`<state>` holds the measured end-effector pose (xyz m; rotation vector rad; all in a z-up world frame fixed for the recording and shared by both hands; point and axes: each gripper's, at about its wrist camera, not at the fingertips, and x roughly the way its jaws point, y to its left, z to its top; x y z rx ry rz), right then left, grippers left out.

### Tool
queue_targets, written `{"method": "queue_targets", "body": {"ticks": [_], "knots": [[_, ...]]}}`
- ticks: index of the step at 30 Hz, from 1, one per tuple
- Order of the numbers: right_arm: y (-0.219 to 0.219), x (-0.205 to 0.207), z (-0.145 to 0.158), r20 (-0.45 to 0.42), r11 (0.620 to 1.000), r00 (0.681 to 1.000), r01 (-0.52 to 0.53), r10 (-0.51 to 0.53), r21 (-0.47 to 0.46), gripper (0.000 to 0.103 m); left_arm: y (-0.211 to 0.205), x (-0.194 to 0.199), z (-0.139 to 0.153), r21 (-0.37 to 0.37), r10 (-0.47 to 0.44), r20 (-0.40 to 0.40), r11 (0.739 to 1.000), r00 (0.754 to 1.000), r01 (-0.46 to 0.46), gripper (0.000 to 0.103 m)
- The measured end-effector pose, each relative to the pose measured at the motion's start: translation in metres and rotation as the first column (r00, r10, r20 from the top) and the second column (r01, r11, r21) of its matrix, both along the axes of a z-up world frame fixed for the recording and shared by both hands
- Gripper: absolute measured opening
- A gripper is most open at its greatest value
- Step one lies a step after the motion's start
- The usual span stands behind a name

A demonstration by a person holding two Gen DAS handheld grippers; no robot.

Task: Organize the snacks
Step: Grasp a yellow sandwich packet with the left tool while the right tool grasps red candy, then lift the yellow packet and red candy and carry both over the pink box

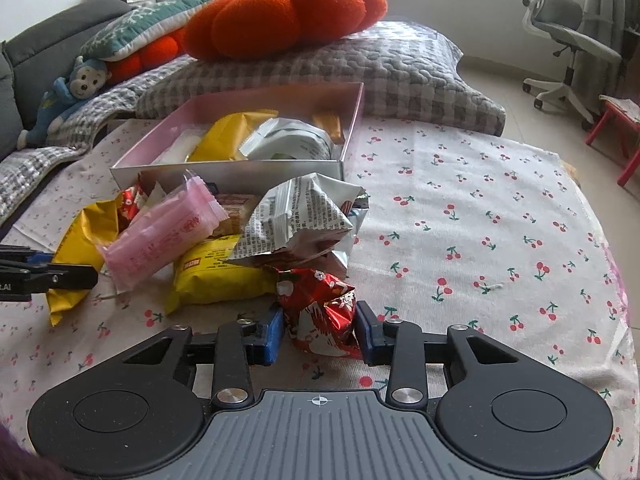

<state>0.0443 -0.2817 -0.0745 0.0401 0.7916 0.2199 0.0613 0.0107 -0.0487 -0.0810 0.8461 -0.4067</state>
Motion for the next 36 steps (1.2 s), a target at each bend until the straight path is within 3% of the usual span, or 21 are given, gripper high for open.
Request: {"method": "queue_targets", "body": {"ticks": [20,36], "knots": [[0.008,-0.018,0.021,0.016,0.995,0.999,-0.044,0.043,0.089,0.035,0.004,-0.001,0.021,-0.029,0.013,0.056,1.000,0.998,-0.012,0.039],[0.035,-0.006,0.054,0.084,0.984,0.994,-0.089,0.077,0.153,0.035,-0.001,0.032,0.042,-0.049,0.095,0.081,0.995,0.992,-0.091,0.039]]}}
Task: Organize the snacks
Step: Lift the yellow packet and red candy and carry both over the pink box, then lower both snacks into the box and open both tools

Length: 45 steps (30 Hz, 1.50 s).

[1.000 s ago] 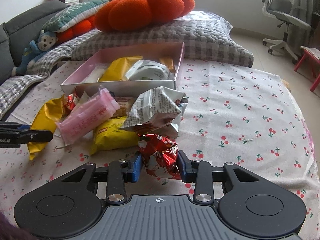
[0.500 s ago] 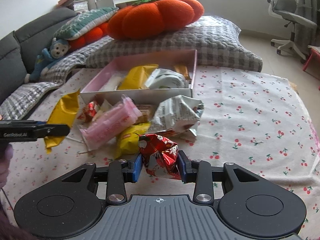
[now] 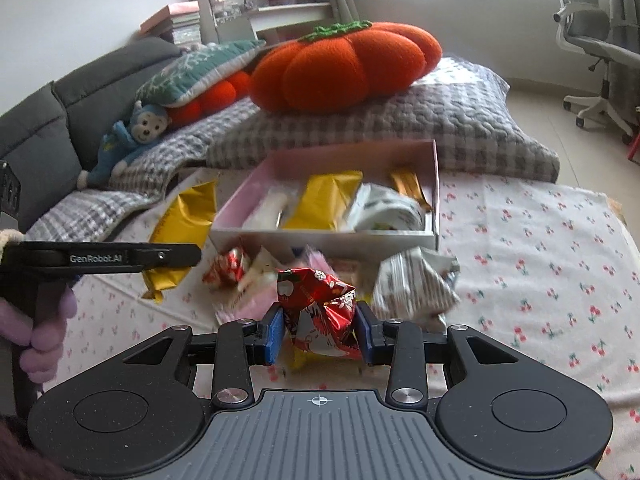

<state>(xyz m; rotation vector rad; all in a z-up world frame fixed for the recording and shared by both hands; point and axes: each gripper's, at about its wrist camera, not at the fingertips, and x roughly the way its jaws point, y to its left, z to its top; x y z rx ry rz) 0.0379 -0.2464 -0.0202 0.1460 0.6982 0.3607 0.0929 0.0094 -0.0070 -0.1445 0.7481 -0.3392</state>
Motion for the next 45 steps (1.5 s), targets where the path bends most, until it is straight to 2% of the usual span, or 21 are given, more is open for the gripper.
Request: {"method": "queue_targets", "body": {"ticks": [4,7,12,16,22,28,33,45], "knots": [[0.003,0.014,0.003,0.000,1.000,1.000,0.023,-0.023,0.009,0.035,-0.005,0.010,0.001,0.015,-0.014,0.019,1.000,1.000,0.013,0.039],[-0.003,0.026,0.007,-0.016,0.996,0.998,0.062,-0.061,0.056,0.035,-0.006,0.021,0.000,0.012,-0.011,-0.001,1.000,1.000,0.011,0.039],[-0.009,0.048,0.013,-0.029,0.993,0.996,0.088,-0.086,0.076,0.035,-0.004,0.045,0.002,-0.028,-0.008,-0.003,1.000,1.000,0.008,0.039],[-0.007,0.074,0.013,-0.053,0.990,0.992,0.115,-0.111,0.083,0.035,-0.006,0.067,-0.003,-0.065,-0.024,-0.040,0.998,0.999,0.021,0.039],[0.008,0.106,0.003,-0.087,0.993,0.990,0.111,-0.109,0.026,0.035,-0.013,0.092,-0.015,-0.047,-0.018,-0.062,0.999,0.998,0.015,0.039],[0.021,0.133,-0.012,-0.104,0.990,0.986,0.127,-0.132,-0.052,0.036,-0.022,0.110,-0.023,0.045,-0.026,-0.066,0.999,0.998,0.029,0.039],[0.020,0.152,-0.016,-0.091,0.986,0.982,0.158,-0.163,-0.058,0.036,-0.023,0.122,-0.030,0.086,-0.016,-0.073,0.996,0.997,0.022,0.039],[0.028,0.187,-0.006,-0.052,0.979,0.978,0.203,-0.204,-0.037,0.036,-0.028,0.141,-0.031,0.090,0.018,-0.043,0.996,0.999,-0.014,0.039]]}}
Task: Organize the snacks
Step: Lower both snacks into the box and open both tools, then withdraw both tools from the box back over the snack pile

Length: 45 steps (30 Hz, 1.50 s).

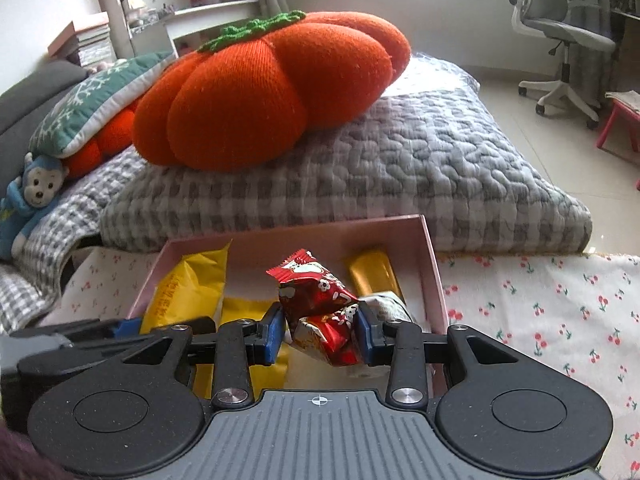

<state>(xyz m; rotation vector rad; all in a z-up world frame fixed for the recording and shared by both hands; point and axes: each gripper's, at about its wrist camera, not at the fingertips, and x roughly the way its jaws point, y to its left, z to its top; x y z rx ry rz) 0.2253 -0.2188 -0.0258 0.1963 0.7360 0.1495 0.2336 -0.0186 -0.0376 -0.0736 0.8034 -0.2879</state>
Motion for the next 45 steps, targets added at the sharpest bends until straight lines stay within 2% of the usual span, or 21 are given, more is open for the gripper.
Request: {"method": "queue_targets", "body": {"ticks": [6,11,19,20,21,29,33,45], "knots": [[0.001,0.007,0.003,0.013,1.000,1.000,0.015,-0.015,-0.004,0.036,-0.001,0.004,0.001,-0.003,0.006,0.013,1.000,1.000,-0.005,0.039],[-0.003,0.012,0.003,-0.001,0.999,1.000,0.028,-0.028,0.042,0.037,-0.003,0.006,0.002,0.011,-0.007,0.022,1.000,1.000,0.007,0.039],[-0.002,0.009,0.004,-0.013,0.998,1.000,0.023,-0.022,0.064,0.038,0.002,0.005,0.001,-0.019,0.013,0.013,1.000,1.000,-0.013,0.042],[-0.002,0.009,0.004,-0.014,0.998,1.000,0.022,-0.021,0.064,0.039,0.002,0.005,0.002,-0.017,0.013,0.013,1.000,1.000,-0.012,0.043],[-0.002,0.009,0.004,-0.016,0.998,1.000,0.021,-0.020,0.065,0.044,0.002,0.004,0.003,-0.015,0.011,0.015,1.000,1.000,-0.011,0.044],[-0.003,-0.001,0.012,-0.010,0.998,0.999,0.033,-0.032,0.060,0.054,-0.002,-0.006,0.013,0.022,-0.019,0.043,1.000,0.999,0.018,0.058],[-0.006,-0.008,0.021,-0.004,0.997,0.999,0.040,-0.040,0.060,0.063,0.000,-0.013,0.020,0.023,-0.021,0.048,1.000,0.999,0.020,0.066],[-0.027,-0.053,0.045,0.031,0.997,0.998,0.046,-0.048,0.069,0.083,0.003,-0.051,0.037,0.038,-0.054,0.059,0.998,0.997,0.052,0.088]]}}
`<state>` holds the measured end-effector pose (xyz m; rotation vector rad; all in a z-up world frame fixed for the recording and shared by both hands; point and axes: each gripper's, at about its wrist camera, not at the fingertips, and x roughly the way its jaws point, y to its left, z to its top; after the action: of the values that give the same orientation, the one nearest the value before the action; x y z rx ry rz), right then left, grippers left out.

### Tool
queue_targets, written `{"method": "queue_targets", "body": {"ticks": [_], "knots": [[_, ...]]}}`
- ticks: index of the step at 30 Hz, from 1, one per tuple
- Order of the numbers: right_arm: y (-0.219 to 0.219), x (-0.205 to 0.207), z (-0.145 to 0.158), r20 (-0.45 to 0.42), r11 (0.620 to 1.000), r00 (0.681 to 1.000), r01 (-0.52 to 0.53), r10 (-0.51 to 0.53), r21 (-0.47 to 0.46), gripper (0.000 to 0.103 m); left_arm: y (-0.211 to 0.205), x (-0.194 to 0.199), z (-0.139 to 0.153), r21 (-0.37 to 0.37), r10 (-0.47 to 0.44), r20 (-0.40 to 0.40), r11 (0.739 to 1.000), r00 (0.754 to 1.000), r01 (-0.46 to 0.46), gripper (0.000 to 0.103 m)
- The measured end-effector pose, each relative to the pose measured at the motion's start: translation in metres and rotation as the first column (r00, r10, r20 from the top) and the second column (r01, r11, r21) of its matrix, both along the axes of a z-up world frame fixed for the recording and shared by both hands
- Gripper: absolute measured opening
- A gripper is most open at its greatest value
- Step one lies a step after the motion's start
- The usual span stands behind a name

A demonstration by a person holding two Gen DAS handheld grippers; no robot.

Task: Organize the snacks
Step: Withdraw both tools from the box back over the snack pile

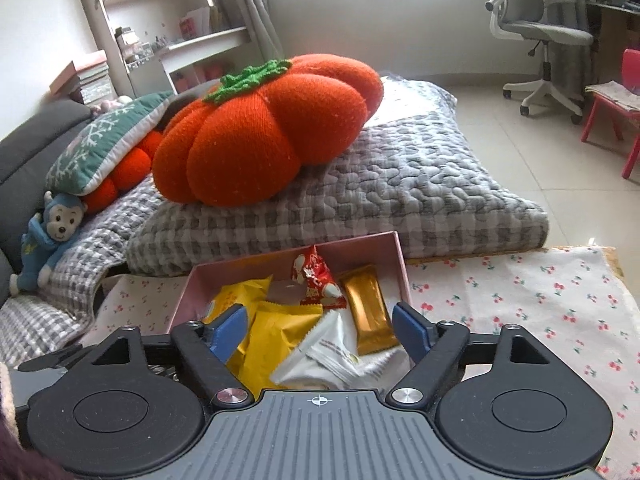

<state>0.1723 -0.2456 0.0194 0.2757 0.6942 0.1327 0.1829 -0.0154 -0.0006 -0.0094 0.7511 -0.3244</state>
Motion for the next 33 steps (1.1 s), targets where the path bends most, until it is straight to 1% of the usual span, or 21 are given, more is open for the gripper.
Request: {"method": "queue_targets", "body": {"ticks": [7,11,14,18,25,30,33], "knots": [[-0.011,-0.032,0.004,0.009,1.000,1.000,-0.009,0.009,-0.012,0.090,-0.002,-0.022,0.004,0.030,-0.028,0.010,0.999,1.000,0.028,0.096],[-0.014,-0.048,0.001,0.006,1.000,1.000,-0.021,0.021,-0.020,0.091,-0.004,-0.035,0.005,0.039,-0.047,0.009,0.998,0.999,0.047,0.099],[-0.016,-0.061,-0.002,-0.001,0.999,1.000,-0.030,0.030,-0.028,0.094,-0.004,-0.046,0.003,0.051,-0.063,0.014,0.997,0.998,0.062,0.101],[-0.017,-0.077,-0.010,-0.005,0.998,0.999,-0.048,0.048,-0.049,0.095,-0.002,-0.059,0.000,0.073,-0.081,0.014,0.994,0.997,0.080,0.102],[-0.016,-0.101,-0.020,0.004,0.994,0.998,-0.069,0.070,-0.083,0.095,0.001,-0.075,-0.007,0.074,-0.085,0.009,0.994,0.996,0.085,0.103],[-0.017,-0.115,-0.034,0.028,0.993,0.998,-0.060,0.063,-0.106,0.097,-0.002,-0.088,-0.015,0.086,-0.110,-0.002,0.990,0.994,0.110,0.103],[-0.017,-0.117,-0.045,0.024,0.990,0.998,-0.053,0.056,-0.129,0.097,-0.002,-0.094,-0.021,0.086,-0.125,-0.004,0.988,0.992,0.125,0.102]]}}
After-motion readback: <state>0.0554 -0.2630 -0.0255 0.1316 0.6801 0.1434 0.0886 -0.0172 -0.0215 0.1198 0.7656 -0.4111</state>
